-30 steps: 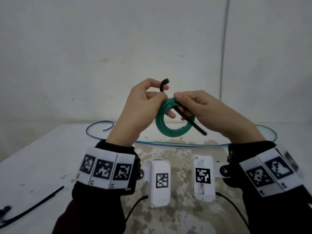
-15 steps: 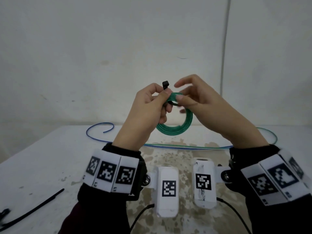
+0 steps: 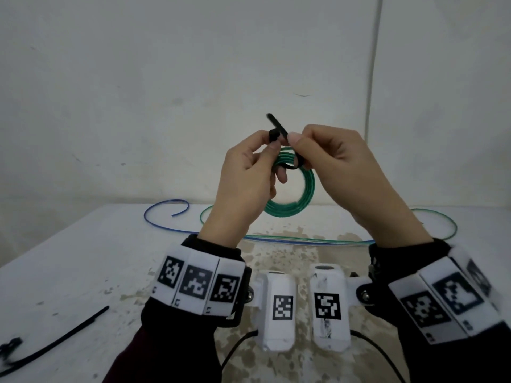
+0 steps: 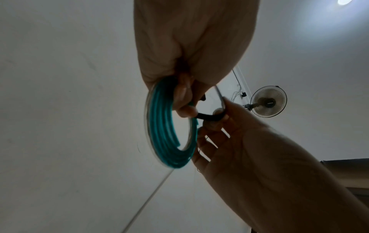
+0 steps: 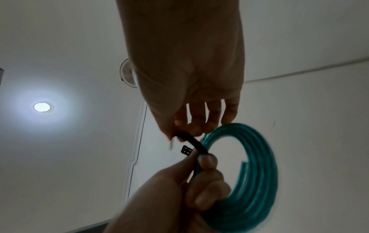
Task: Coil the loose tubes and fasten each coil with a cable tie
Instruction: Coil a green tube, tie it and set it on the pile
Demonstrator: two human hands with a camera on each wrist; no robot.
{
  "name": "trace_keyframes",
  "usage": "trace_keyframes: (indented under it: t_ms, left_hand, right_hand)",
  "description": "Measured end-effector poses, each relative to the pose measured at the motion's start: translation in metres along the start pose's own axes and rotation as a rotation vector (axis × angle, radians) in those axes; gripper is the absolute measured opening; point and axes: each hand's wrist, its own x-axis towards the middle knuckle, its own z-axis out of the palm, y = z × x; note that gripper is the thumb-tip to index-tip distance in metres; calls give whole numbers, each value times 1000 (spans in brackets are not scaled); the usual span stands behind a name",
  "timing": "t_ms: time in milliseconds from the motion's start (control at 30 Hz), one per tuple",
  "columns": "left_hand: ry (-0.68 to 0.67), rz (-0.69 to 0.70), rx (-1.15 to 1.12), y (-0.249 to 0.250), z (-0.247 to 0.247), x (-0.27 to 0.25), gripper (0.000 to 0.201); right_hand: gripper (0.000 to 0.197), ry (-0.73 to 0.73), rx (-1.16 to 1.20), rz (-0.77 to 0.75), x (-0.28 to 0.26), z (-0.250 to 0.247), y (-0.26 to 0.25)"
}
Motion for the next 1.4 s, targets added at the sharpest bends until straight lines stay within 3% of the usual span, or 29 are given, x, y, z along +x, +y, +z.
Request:
trace_keyframes:
  t_ms: [233, 433, 600, 867, 1000, 1167, 1400]
  left_hand:
    - [49, -25, -51, -3, -7, 3, 22]
    - [51, 6, 57, -4, -6, 3, 23]
    - [45, -22, 20, -4, -6, 3, 23]
    - [98, 159, 323, -9, -3, 1, 19]
    - [17, 230, 456, -7, 0, -3, 20]
    - [-173, 94, 489, -3, -17, 1, 24]
    - [-374, 64, 480, 3, -17, -4, 20]
  right_hand:
    - [31, -34, 73, 145, 1, 2, 1]
    - [30, -65, 88, 176, 0, 1, 1]
    - [31, -77, 96, 171, 1, 1, 3]
    - [32, -59, 120, 170, 2, 2, 5]
    - [32, -14, 116, 195, 3, 2, 10]
    - [14, 53, 123, 265, 3, -2, 14]
    - [16, -92, 269, 407, 1, -19, 15]
